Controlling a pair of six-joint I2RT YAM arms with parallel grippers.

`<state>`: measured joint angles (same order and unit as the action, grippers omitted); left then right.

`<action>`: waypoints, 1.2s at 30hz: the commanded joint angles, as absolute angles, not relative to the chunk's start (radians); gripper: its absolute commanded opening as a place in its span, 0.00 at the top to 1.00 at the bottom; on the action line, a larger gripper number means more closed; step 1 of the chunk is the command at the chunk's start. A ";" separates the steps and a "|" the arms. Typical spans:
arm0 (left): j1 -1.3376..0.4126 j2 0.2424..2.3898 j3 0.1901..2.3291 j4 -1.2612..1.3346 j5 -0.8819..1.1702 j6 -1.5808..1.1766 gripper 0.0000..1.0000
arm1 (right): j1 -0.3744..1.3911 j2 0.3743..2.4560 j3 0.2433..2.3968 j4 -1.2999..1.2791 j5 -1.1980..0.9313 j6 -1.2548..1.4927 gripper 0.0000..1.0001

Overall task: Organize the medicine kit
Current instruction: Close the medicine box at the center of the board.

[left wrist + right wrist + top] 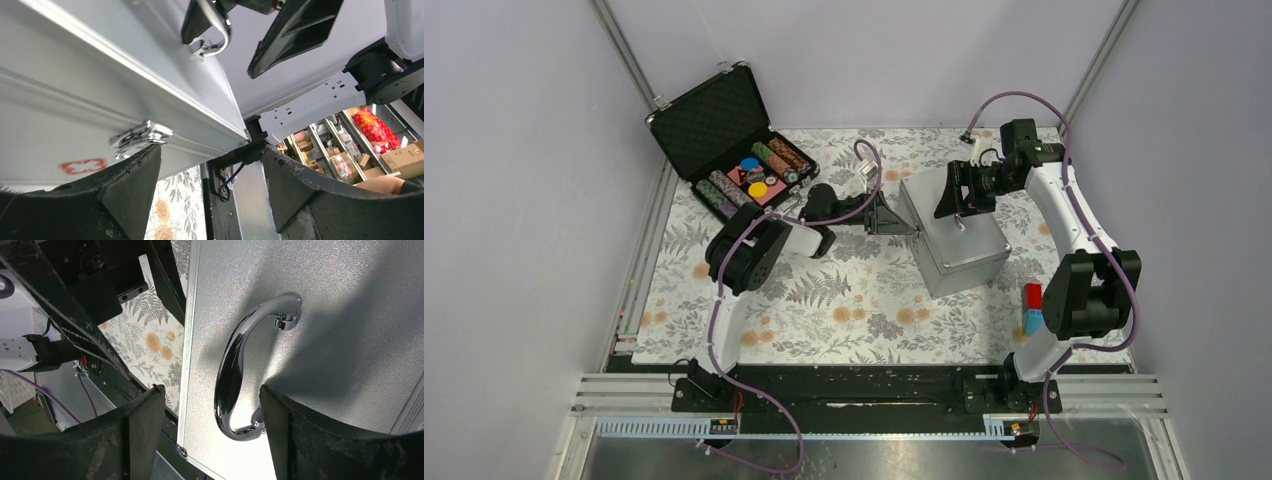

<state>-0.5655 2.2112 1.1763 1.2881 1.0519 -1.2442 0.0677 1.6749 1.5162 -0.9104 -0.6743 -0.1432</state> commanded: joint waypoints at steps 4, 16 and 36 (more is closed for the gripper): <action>-0.609 2.182 1.233 1.357 1.089 -1.246 0.26 | 0.083 1.704 1.502 -0.941 -0.615 -0.177 0.23; -0.602 2.206 1.203 1.351 1.076 -1.263 0.26 | 0.083 1.700 1.491 -0.933 -0.613 -0.177 0.22; -0.560 2.259 1.181 1.433 0.990 -1.378 0.23 | 0.083 1.692 1.482 -0.938 -0.596 -0.181 0.21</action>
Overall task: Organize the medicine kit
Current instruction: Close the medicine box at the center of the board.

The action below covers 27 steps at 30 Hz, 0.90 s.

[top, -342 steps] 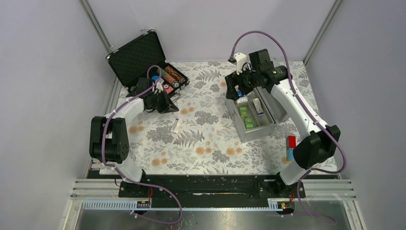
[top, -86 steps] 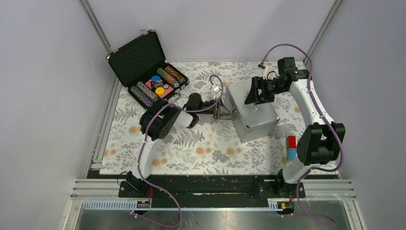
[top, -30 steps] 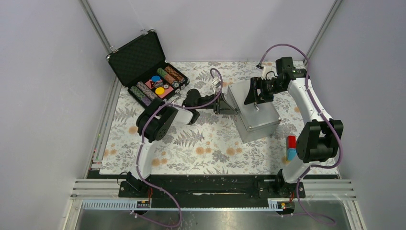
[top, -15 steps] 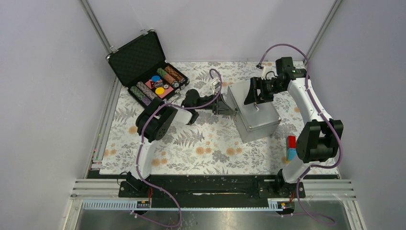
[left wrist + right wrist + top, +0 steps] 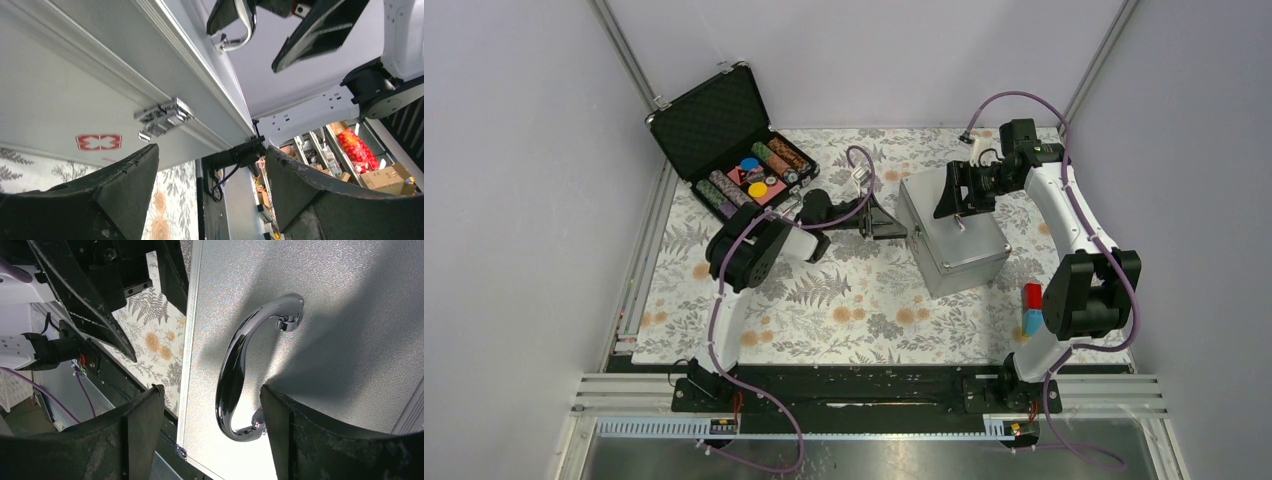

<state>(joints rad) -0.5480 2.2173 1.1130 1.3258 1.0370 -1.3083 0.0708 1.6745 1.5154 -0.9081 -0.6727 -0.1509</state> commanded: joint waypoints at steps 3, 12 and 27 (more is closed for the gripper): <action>-0.566 2.275 1.190 1.434 0.988 -1.384 0.24 | 0.084 1.689 1.482 -0.939 -0.591 -0.182 0.21; -0.575 2.312 1.212 1.436 0.986 -1.397 0.24 | 0.083 1.695 1.483 -0.937 -0.592 -0.184 0.21; -0.588 2.348 1.231 1.439 0.980 -1.414 0.26 | 0.083 1.687 1.477 -0.938 -0.588 -0.187 0.21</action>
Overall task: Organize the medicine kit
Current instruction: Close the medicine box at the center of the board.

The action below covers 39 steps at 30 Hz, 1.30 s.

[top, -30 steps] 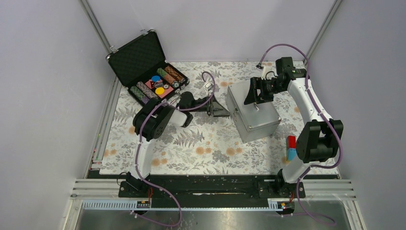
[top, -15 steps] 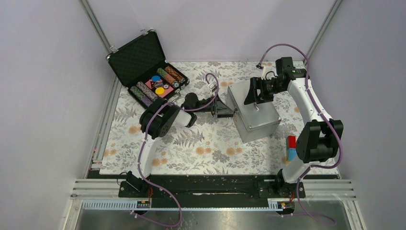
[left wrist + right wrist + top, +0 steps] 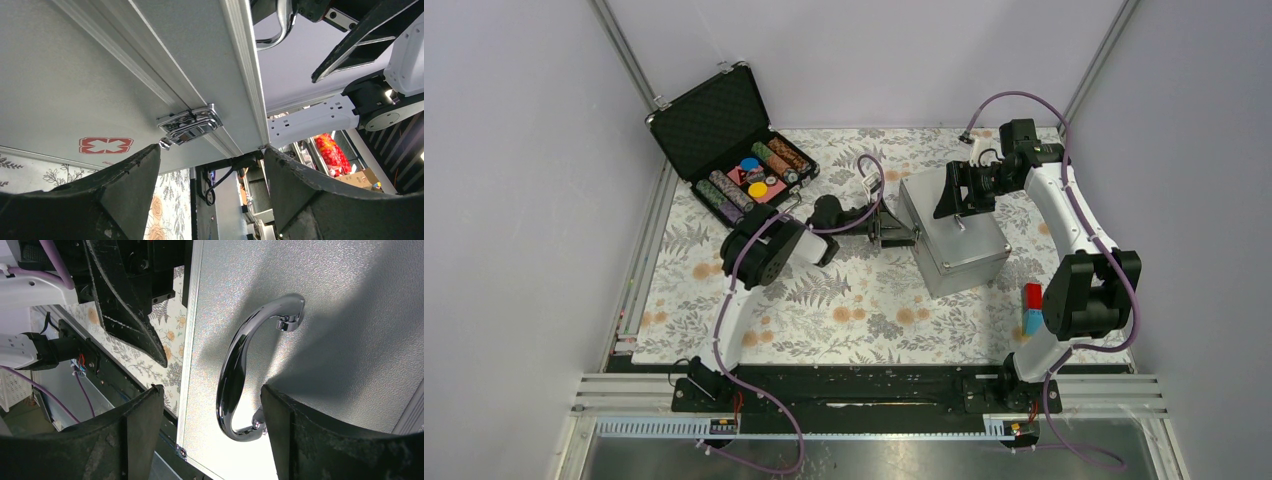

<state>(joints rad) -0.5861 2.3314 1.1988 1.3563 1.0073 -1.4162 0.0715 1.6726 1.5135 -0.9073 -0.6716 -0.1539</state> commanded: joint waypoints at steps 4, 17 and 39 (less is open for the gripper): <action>-0.574 2.338 1.201 1.437 0.997 -1.395 0.29 | 0.083 1.687 1.480 -0.938 -0.586 -0.187 0.21; -0.569 2.268 1.191 1.450 1.028 -1.405 0.29 | 0.083 1.700 1.480 -0.936 -0.593 -0.190 0.21; -0.565 2.234 1.158 1.453 1.043 -1.395 0.33 | 0.083 1.710 1.489 -0.936 -0.596 -0.193 0.21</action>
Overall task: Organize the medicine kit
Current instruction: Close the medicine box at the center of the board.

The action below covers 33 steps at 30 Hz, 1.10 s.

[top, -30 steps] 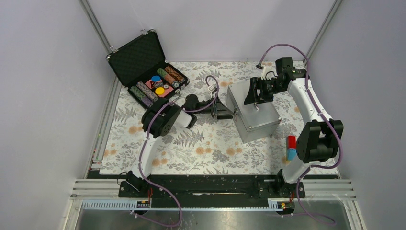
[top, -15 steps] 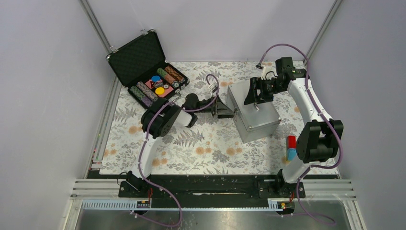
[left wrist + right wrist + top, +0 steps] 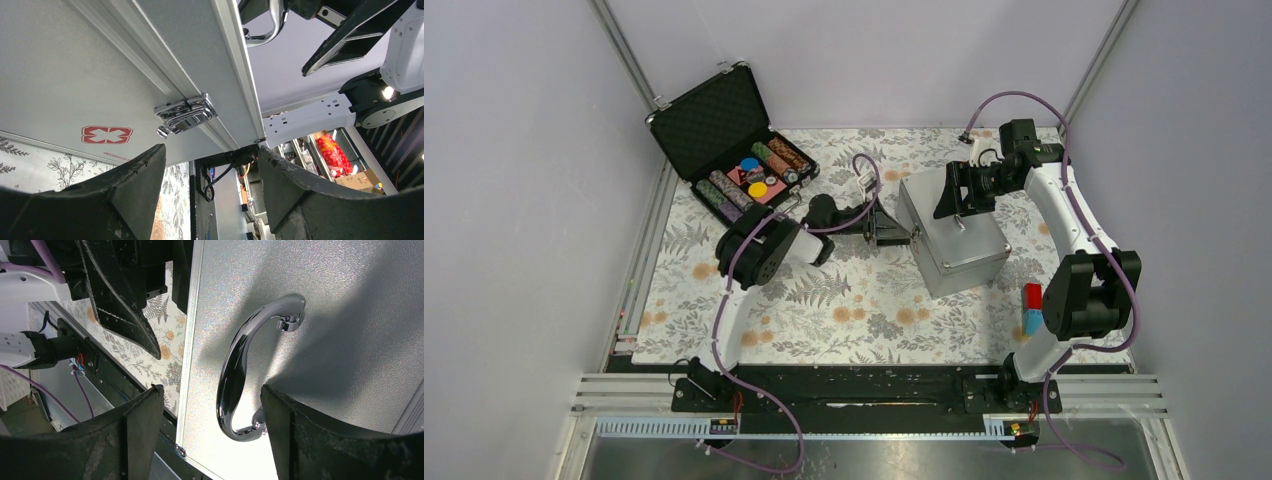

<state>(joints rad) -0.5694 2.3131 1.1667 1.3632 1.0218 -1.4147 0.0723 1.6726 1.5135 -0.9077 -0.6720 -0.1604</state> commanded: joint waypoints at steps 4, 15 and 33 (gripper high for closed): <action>-0.564 2.219 1.170 1.454 1.039 -1.393 0.33 | 0.083 1.711 1.491 -0.936 -0.592 -0.193 0.21; -0.586 2.297 1.236 1.453 1.014 -1.424 0.33 | 0.083 1.713 1.491 -0.937 -0.589 -0.197 0.21; -0.609 2.411 1.337 1.449 0.991 -1.448 0.32 | 0.083 1.722 1.494 -0.937 -0.585 -0.198 0.21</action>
<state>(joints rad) -0.5964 2.3817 1.2865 1.3869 1.0298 -1.4628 0.0719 1.6726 1.5154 -0.8913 -0.6502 -0.1753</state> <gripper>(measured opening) 0.676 0.786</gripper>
